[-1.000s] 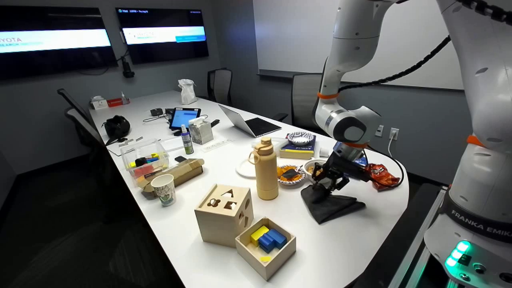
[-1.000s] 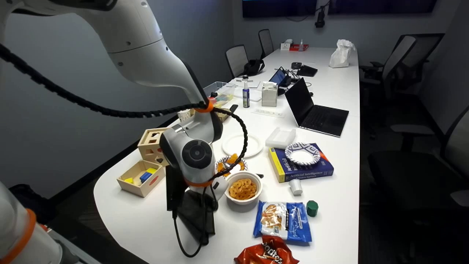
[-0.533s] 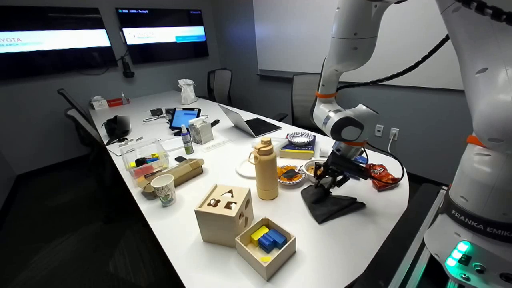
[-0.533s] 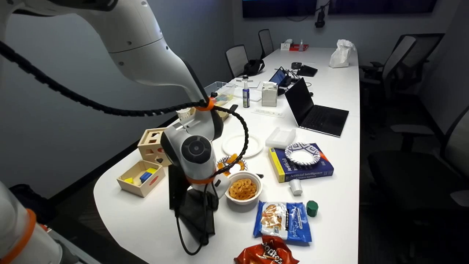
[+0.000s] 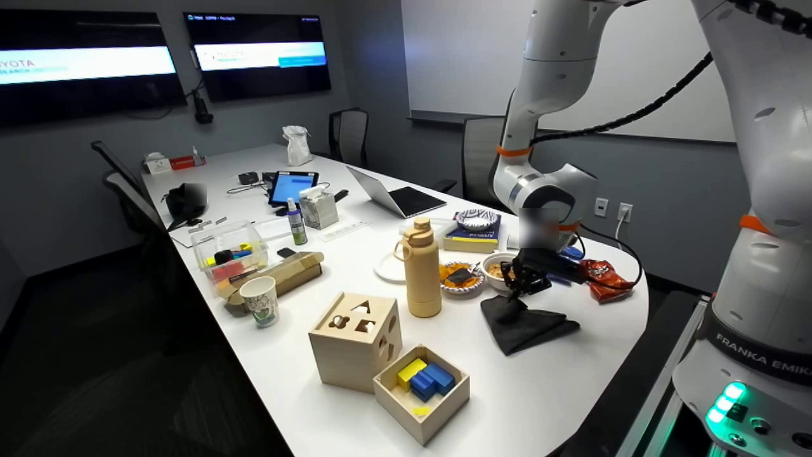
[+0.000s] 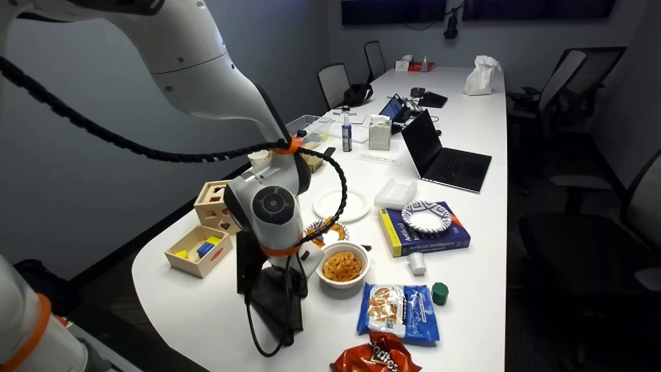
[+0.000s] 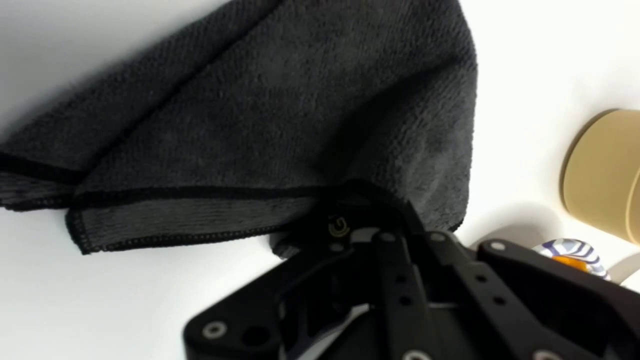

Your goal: Unfold the dark grey towel.

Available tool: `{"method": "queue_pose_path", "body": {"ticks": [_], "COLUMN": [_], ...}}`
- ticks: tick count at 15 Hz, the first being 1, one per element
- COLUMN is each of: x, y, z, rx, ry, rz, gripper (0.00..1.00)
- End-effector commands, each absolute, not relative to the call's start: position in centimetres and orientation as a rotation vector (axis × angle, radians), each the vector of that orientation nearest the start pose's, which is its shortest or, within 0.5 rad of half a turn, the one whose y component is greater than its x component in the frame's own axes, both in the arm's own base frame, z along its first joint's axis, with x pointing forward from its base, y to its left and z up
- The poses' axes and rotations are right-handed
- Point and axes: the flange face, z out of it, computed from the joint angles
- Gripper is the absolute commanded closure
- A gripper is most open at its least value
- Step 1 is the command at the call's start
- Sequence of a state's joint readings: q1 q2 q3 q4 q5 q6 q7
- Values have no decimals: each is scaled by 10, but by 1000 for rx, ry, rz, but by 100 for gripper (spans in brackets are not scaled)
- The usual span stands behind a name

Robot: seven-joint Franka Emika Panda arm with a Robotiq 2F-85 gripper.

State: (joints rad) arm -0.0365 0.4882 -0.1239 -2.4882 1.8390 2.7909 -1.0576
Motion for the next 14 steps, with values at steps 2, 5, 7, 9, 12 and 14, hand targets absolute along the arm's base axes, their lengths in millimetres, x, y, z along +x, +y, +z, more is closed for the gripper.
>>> {"method": "queue_pose_path", "body": {"ticks": [2,5,7,9,12,14], "x": [354,353,354,355,356,355], "y": [-101,-87,-75,-61,-47,-40], "z": [100,111,121,132,153,167], "rx": [-2561,-2599,-2619,-2630,-2648,-2662], "ry": [1258,1284,1271,1249,1235,1228], "rz": [-191,-185,-201,-229,-295,-340], "gripper": [99,99,99,99,99,99]}}
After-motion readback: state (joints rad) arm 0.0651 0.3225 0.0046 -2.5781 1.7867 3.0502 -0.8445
